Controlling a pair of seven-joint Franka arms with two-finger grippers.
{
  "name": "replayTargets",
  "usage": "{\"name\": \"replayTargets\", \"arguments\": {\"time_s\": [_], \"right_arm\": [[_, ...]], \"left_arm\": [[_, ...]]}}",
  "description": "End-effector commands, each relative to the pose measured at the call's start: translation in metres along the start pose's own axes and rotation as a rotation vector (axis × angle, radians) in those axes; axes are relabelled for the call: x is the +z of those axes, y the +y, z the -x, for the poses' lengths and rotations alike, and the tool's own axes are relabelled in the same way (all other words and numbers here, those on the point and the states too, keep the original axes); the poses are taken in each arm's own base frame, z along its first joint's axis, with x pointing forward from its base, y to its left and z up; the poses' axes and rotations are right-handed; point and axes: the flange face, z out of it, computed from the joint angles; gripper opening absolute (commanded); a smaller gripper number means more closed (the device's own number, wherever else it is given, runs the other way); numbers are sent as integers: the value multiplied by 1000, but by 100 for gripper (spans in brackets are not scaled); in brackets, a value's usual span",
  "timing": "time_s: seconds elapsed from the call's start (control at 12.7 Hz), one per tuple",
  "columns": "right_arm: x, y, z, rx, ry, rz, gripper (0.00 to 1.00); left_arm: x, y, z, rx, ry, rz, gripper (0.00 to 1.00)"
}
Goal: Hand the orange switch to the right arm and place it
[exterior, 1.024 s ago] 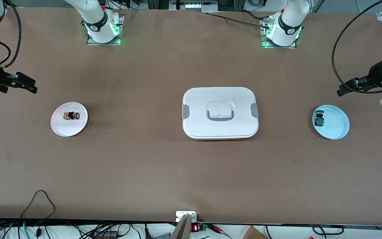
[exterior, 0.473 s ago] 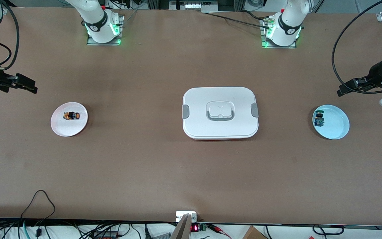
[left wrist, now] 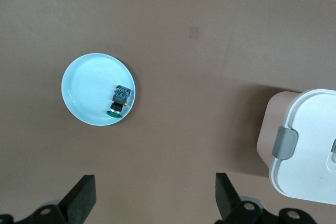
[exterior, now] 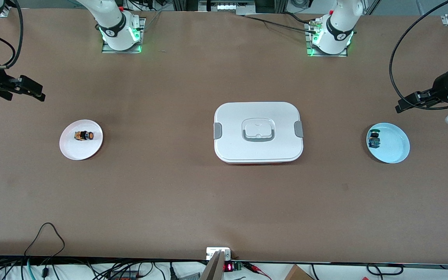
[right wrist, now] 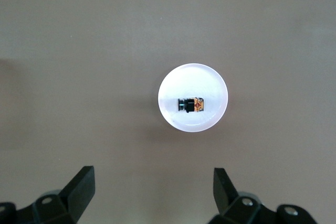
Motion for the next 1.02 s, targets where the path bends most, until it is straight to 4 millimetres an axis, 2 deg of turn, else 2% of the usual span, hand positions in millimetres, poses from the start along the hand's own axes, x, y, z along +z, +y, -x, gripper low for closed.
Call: {"name": "replayTargets", "arguments": {"time_s": [0.0,0.32,0.95], "right_arm": [[-12,-1,2,-3,2,-11,100],[-22,-1,3,5,2,-12,100],[-21,-3,4,-11,-8,-3,100]], "left_arm": [[-4,-1,-5,-1,4,24,100],[-4,0,-5,1,4,22,100],[-5,0,-5,1,4,22,100]]}}
